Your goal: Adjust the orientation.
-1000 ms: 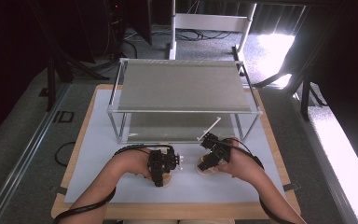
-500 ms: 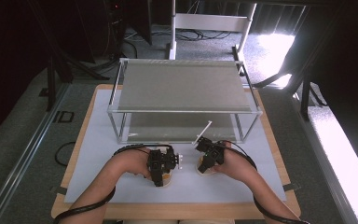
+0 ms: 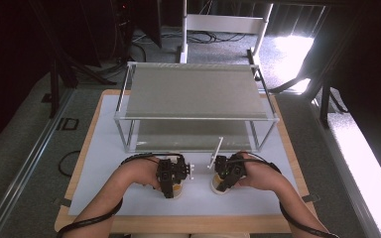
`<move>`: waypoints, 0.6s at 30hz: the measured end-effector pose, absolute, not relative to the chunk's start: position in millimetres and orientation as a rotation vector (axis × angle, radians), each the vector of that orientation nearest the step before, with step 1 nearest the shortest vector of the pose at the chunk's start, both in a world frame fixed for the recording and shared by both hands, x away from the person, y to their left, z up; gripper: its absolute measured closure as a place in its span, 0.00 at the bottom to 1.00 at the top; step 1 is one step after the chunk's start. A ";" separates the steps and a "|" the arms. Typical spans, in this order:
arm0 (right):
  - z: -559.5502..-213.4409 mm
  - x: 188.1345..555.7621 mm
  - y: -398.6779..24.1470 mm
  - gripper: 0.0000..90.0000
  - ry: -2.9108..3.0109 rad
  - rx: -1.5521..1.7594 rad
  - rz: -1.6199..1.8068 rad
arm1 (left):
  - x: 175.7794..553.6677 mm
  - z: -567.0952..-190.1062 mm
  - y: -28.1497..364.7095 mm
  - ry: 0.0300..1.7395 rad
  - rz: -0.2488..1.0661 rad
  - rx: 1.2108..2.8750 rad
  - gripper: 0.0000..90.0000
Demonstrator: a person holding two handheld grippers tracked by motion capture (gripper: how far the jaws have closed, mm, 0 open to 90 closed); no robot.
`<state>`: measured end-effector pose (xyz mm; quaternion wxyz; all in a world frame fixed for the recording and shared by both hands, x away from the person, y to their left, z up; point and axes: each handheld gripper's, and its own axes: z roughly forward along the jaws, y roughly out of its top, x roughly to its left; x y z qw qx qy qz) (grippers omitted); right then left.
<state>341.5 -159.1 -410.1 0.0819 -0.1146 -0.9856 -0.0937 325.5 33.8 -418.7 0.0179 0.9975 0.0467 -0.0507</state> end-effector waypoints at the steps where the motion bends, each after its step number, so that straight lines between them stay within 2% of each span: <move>1: -408.9 339.5 -159.5 0.87 -2.953 -0.301 -0.297 | 325.4 -418.6 33.8 0.149 -0.156 3.098 0.61; 10: -402.2 317.8 -156.5 0.88 -3.040 0.066 -0.189 | 326.0 -418.5 33.9 0.142 -0.164 3.101 0.61; 18: -410.2 315.4 -156.7 0.88 -3.007 0.123 -0.145 | 325.8 -418.8 33.8 0.143 -0.161 3.097 0.61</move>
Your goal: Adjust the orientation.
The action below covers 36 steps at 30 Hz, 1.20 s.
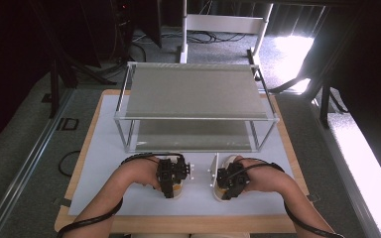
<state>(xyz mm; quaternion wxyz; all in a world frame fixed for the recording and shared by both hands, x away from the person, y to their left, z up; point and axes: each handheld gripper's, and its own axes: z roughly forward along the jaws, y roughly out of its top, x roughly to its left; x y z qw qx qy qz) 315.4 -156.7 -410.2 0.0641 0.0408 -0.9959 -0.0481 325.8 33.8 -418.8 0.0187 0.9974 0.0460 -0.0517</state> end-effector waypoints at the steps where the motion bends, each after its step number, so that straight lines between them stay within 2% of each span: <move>1: -410.2 315.4 -156.7 0.88 -3.007 0.123 -0.145 | 325.6 -418.7 34.1 0.143 -0.158 3.093 0.61; 10: -414.6 316.8 -162.0 0.83 -2.998 0.069 -0.168 | 325.3 -418.4 34.8 0.150 -0.160 3.088 0.61; 13: -406.7 316.4 -164.7 0.77 -2.997 0.004 -0.224 | 325.2 -418.0 35.1 0.154 -0.157 3.086 0.61; 14: -403.5 316.3 -165.6 0.70 -3.003 -0.029 -0.237 | 324.5 -417.0 35.3 0.158 -0.152 3.079 0.61; 17: -400.4 314.6 -163.3 0.65 -3.021 -0.114 -0.240 | 323.8 -414.8 34.8 0.153 -0.147 3.070 0.61; 20: -403.6 313.2 -158.2 0.66 -3.022 -0.135 -0.219 | 322.5 -414.8 33.5 0.155 -0.149 3.067 0.61; 26: -411.8 317.4 -151.7 0.77 -3.012 -0.195 -0.186 | 323.5 -419.1 34.3 0.161 -0.155 3.079 0.61; 29: -410.6 315.5 -151.5 0.83 -3.003 -0.100 -0.149 | 324.8 -418.6 36.2 0.160 -0.156 3.077 0.61; 36: -408.1 309.3 -151.1 0.84 -3.041 0.048 -0.077 | 324.4 -418.2 35.4 0.166 -0.153 3.077 0.61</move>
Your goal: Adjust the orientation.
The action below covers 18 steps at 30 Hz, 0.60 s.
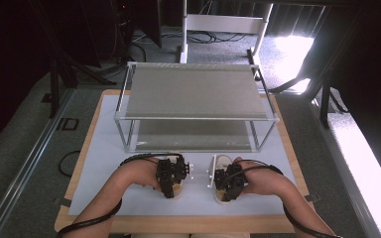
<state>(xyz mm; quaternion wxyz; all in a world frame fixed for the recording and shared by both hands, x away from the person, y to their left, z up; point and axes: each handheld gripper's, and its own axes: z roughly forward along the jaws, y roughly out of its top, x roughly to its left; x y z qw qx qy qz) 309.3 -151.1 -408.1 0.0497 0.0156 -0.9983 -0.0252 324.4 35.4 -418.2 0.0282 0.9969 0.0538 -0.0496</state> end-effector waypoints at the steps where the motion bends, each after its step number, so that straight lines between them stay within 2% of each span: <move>1: -408.4 308.6 -151.1 0.84 -3.046 0.063 -0.057 | 324.5 -418.2 35.5 0.164 -0.154 3.077 0.61; 9: -409.0 312.1 -156.4 0.82 -3.027 0.073 -0.100 | 326.1 -420.0 36.0 0.170 -0.172 3.067 0.61; 13: -404.3 315.2 -160.0 0.72 -3.035 0.010 -0.173 | 325.6 -418.9 37.0 0.159 -0.162 3.058 0.61; 18: -398.3 313.8 -165.2 0.67 -3.048 -0.063 -0.174 | 320.7 -413.9 34.0 0.130 -0.164 3.026 0.63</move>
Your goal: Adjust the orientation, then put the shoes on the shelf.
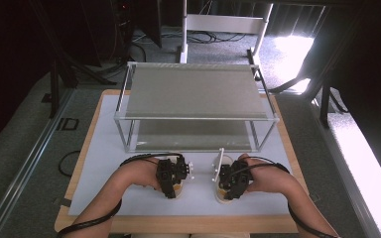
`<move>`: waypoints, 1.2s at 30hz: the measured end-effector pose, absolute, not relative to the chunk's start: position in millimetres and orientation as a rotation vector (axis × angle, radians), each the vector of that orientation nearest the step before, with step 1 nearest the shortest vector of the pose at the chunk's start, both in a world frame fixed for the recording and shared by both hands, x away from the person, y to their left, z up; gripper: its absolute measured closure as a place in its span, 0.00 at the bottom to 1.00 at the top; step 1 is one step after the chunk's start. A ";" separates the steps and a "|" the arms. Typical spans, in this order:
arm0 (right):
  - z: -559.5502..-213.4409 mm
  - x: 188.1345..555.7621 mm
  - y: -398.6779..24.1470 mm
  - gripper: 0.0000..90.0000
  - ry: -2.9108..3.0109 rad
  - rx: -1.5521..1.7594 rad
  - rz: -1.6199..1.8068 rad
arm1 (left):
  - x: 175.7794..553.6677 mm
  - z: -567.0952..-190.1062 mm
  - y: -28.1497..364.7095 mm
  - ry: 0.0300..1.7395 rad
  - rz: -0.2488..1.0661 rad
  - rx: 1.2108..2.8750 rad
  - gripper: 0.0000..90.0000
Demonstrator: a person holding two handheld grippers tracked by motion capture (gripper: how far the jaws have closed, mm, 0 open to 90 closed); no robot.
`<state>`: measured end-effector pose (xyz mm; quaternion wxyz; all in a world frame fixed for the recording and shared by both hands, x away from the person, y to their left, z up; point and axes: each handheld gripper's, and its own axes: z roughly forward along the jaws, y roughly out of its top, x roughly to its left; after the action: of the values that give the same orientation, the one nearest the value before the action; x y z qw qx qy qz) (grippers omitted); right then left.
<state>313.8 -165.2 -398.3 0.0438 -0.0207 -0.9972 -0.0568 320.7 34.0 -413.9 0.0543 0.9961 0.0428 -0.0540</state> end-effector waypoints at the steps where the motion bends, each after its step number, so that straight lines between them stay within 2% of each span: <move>1: -398.5 313.3 -165.3 0.67 -3.043 -0.065 -0.177 | 320.3 -414.9 33.4 0.136 -0.170 3.031 0.63; 6: -402.5 310.9 -162.4 0.75 -3.040 -0.042 -0.159 | 322.8 -423.6 34.6 0.141 -0.173 3.043 0.65; 8: -406.1 312.1 -161.1 0.78 -3.038 -0.035 -0.134 | 323.8 -424.5 37.2 0.142 -0.212 3.017 0.72; 14: -412.6 315.8 -158.3 0.79 -3.012 -0.036 -0.103 | 323.4 -424.7 38.2 0.109 -0.223 3.006 0.77; 21: -412.5 314.7 -156.7 0.86 -2.974 0.019 -0.106 | 316.9 -423.2 36.6 -0.051 -0.223 2.974 0.88; 26: -410.9 310.6 -152.8 0.87 -2.982 0.092 -0.085 | 314.4 -420.1 36.9 -0.178 -0.154 2.955 0.89; 32: -405.9 309.1 -149.9 0.87 -2.973 0.146 -0.122 | 315.4 -412.7 34.5 -0.250 -0.120 2.932 0.89; 34: -403.0 311.7 -149.6 0.87 -2.974 0.162 -0.147 | 318.2 -410.9 32.3 -0.332 -0.047 2.944 0.89; 36: -400.2 314.9 -148.8 0.87 -2.983 0.167 -0.140 | 320.3 -410.6 32.0 -0.381 -0.034 2.940 0.89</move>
<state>314.9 -148.8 -400.2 0.0754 0.0556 -0.9945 -0.0468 320.3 32.0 -410.6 0.0885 0.9877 -0.1281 -0.0116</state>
